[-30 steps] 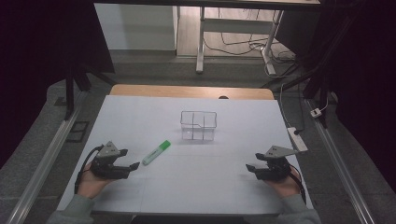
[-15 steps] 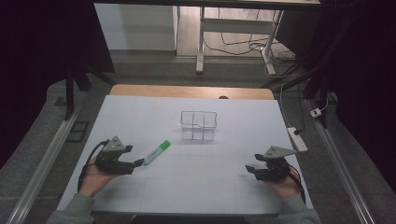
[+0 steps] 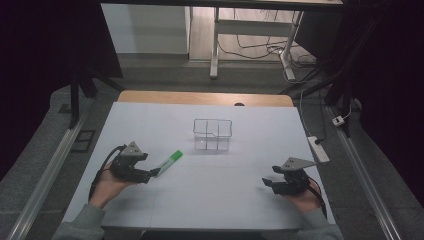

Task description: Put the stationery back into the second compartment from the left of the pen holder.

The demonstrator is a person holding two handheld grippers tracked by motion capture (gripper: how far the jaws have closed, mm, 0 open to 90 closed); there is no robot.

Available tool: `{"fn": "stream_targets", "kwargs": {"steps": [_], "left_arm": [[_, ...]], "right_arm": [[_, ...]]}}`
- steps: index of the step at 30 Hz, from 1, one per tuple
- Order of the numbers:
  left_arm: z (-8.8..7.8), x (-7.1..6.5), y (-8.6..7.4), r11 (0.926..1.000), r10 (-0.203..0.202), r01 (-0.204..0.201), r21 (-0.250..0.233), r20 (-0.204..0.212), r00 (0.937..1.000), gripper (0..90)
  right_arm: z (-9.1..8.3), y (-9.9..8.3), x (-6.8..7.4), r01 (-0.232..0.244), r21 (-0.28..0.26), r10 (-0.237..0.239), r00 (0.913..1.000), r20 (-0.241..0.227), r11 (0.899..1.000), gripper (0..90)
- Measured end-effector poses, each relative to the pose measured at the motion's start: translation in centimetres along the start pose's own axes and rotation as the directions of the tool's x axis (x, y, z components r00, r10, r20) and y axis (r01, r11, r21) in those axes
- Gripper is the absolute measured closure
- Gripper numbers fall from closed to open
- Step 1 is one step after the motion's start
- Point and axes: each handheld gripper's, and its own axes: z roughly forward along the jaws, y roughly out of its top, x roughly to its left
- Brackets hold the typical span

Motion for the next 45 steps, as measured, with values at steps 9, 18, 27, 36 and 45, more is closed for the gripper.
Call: {"fn": "stream_targets", "kwargs": {"steps": [9,18,27,36,45], "left_arm": [[1.2,0.0,1.7,0.9995,0.021,-0.021,0.025,0.008,0.9997,24.9],[2.7,0.3,3.2,0.9961,0.032,-0.032,0.083,0.002,0.9995,24.8],[3.7,0.6,4.2,0.9917,0.038,-0.036,0.124,-0.014,0.9992,25.7],[5.4,0.6,6.3,0.9824,0.049,-0.049,0.18,0.009,0.9988,26.0],[6.7,0.9,7.3,0.9773,0.027,-0.03,0.209,0.019,0.9995,26.1]], "right_arm": [[0.1,0.1,0.1,0.003,0.0,-0.003,1.0,-0.002,1.0,35.7],[0.0,0.1,0.2,0.002,0.005,-0.002,1.0,0.005,1.0,35.7],[0.0,0.1,0.1,-0.007,0.003,0.007,1.0,0.004,1.0,35.5],[0.1,0.0,0.1,0.0,0.01,0.0,1.0,0.006,1.0,35.5],[0.1,0.0,0.1,0.001,0.015,-0.001,1.0,0.008,1.0,35.5]]}}
